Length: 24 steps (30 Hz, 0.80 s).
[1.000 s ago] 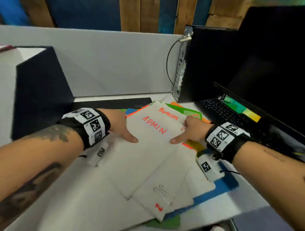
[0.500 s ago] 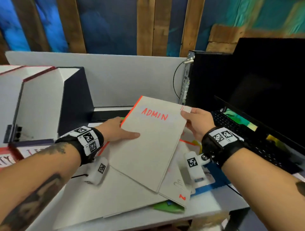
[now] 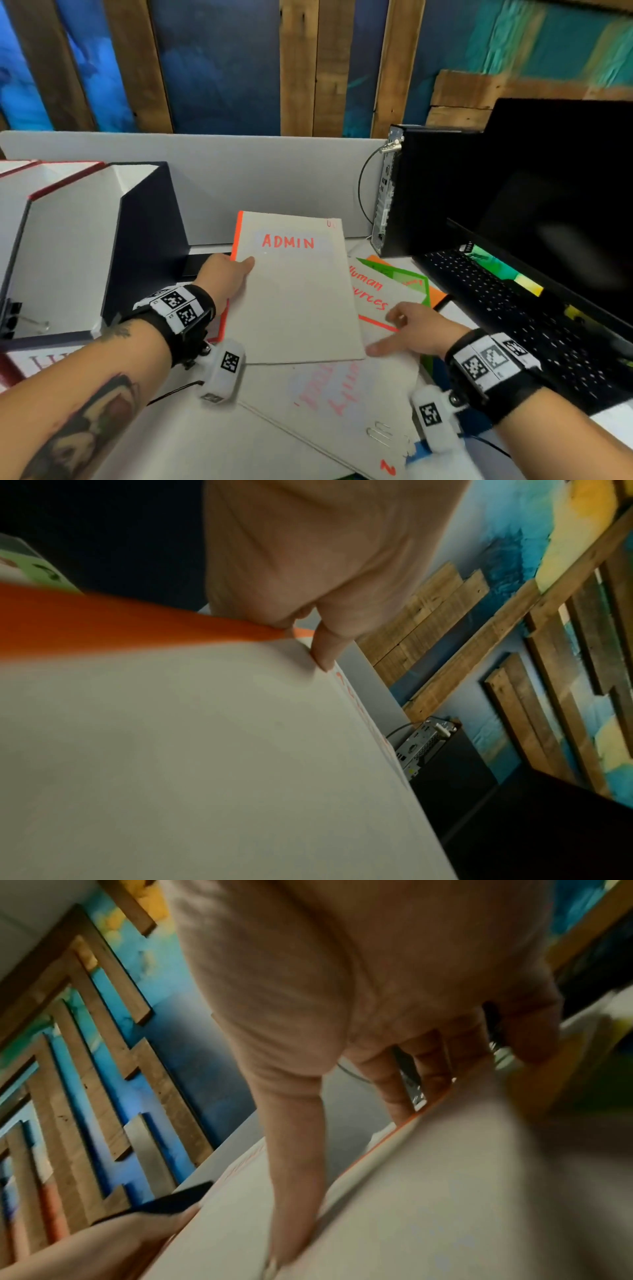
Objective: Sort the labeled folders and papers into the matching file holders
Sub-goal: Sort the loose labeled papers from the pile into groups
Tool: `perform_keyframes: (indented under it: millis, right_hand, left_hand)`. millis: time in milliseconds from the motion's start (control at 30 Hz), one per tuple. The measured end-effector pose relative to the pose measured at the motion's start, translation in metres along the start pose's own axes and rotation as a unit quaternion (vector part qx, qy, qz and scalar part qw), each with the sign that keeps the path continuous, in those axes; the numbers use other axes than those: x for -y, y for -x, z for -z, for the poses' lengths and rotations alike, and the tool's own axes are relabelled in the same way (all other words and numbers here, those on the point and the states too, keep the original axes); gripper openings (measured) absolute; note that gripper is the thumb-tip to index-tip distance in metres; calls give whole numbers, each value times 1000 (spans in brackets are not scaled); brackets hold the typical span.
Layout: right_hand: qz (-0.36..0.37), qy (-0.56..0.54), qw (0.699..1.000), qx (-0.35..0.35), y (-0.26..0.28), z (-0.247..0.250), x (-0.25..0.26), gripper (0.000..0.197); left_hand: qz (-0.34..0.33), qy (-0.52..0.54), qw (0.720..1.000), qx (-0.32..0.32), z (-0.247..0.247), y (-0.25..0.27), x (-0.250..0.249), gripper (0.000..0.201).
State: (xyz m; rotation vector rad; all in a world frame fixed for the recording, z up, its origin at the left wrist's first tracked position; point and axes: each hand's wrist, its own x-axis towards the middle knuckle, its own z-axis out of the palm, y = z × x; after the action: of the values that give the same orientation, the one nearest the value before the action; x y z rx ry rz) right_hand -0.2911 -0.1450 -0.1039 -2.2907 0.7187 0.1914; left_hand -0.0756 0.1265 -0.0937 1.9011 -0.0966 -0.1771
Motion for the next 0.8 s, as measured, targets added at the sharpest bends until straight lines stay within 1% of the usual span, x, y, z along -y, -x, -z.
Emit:
perform_keyframes:
  millis: [67, 100, 167, 200, 267, 333, 367, 433, 467, 533, 567, 600, 633, 667, 733, 800]
  right_hand:
    - [-3, 41, 999, 5, 17, 6, -8, 73]
    - [5, 31, 1000, 2, 24, 7, -11, 64]
    - [9, -17, 1000, 3, 32, 2, -19, 55]
    - [15, -49, 999, -8, 33, -2, -22, 55]
    - [42, -117, 992, -38, 36, -10, -26, 46]
    - [74, -176, 979, -74, 34, -12, -28, 41]
    - [86, -216, 968, -96, 32, -12, -27, 38]
    - [109, -316, 931, -148, 33, -11, -21, 29]
    - [108, -368, 907, -175, 31, -11, -19, 26]
    - [76, -455, 865, -197, 29, -10, -16, 18]
    - [56, -493, 847, -193, 26, -11, -18, 13]
    - [41, -528, 831, -172, 24, -12, -20, 10]
    - [32, -547, 825, -135, 22, -14, -24, 12]
    - [29, -553, 828, -88, 20, -17, -28, 21]
    - [28, -517, 856, -12, 19, -19, -32, 35]
    - [25, -466, 885, 16, 17, -18, -31, 37]
  left_hand:
    - [0, 35, 999, -12, 2, 17, 1, 33]
    - [-3, 46, 999, -16, 1, 26, 4, 29]
    - [-14, 63, 998, -28, -1, 43, 9, 28]
    - [-22, 67, 997, -35, -3, 52, 10, 29]
    - [-42, 70, 996, -48, -5, 67, 10, 31]
    - [-49, 65, 996, -49, -4, 74, 11, 35]
    - [-49, 64, 996, -46, -2, 77, 11, 35]
    - [-47, 67, 996, -44, 5, 83, 13, 34]
    - [-47, 66, 996, -45, 9, 86, 13, 33]
    - [-56, 66, 995, -57, 20, 90, 16, 28]
    - [-61, 67, 993, -70, 27, 93, 18, 26]
    - [-65, 67, 992, -86, 34, 95, 21, 25]
    - [-62, 65, 991, -98, 41, 95, 25, 24]
    - [-56, 63, 991, -109, 47, 96, 28, 24]
    - [-38, 62, 989, -126, 58, 96, 34, 25]
    - [-25, 53, 991, -119, 66, 94, 39, 26]
